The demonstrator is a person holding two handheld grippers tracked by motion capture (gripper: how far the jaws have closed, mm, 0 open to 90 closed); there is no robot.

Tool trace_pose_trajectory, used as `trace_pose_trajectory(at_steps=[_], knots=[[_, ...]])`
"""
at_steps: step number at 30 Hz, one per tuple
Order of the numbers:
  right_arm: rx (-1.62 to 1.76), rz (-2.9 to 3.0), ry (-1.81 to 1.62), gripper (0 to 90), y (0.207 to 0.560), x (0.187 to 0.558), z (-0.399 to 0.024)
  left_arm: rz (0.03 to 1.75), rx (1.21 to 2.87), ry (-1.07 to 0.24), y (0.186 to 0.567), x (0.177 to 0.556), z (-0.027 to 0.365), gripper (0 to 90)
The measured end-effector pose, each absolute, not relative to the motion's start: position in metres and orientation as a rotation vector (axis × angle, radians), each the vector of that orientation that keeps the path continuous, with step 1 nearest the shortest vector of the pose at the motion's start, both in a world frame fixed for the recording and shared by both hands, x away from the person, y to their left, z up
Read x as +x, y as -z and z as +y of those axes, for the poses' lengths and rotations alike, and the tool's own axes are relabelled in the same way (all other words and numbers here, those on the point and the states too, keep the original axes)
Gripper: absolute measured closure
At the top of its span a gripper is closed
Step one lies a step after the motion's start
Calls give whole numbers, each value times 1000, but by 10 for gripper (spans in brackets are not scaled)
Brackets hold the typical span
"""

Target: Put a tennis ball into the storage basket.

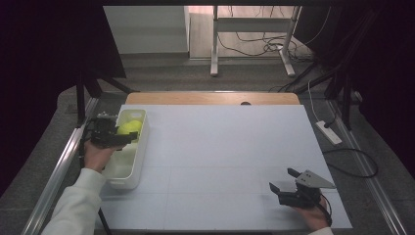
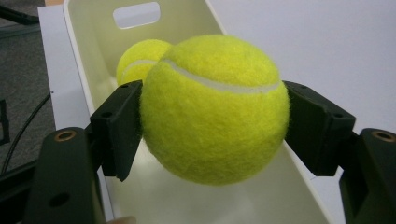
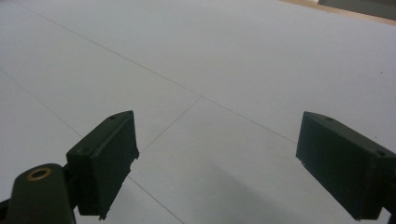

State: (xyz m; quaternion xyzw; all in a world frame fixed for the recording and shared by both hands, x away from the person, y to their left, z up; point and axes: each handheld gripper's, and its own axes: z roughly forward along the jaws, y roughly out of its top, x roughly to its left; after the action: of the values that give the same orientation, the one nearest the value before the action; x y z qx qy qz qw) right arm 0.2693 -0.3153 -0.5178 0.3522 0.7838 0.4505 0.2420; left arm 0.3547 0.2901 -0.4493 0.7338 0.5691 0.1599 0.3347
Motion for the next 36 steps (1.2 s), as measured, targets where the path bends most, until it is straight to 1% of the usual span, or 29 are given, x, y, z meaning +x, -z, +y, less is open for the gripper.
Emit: trace_pose_trajectory(at_steps=[13,15,18,20,22,28,36], knots=[[962,2144,-1232,123,518,269,-315,1490,1906,-430,447,354,293,262],[961,2145,-1231,123,518,269,-315,1497,1892,-448,446,353,293,257],[963,2143,-1231,123,518,269,-315,1479,1824,-473,439,350,294,185],[964,2140,-1231,123,518,270,-315,1467,1816,-487,433,348,293,133],[964,2141,-1230,123,518,270,-315,1450,1801,-496,429,346,292,105],[964,2140,-1231,123,518,269,-315,1417,1780,-492,425,342,290,73],[964,2141,-1228,123,518,269,-315,1376,1746,-482,422,339,289,68]])
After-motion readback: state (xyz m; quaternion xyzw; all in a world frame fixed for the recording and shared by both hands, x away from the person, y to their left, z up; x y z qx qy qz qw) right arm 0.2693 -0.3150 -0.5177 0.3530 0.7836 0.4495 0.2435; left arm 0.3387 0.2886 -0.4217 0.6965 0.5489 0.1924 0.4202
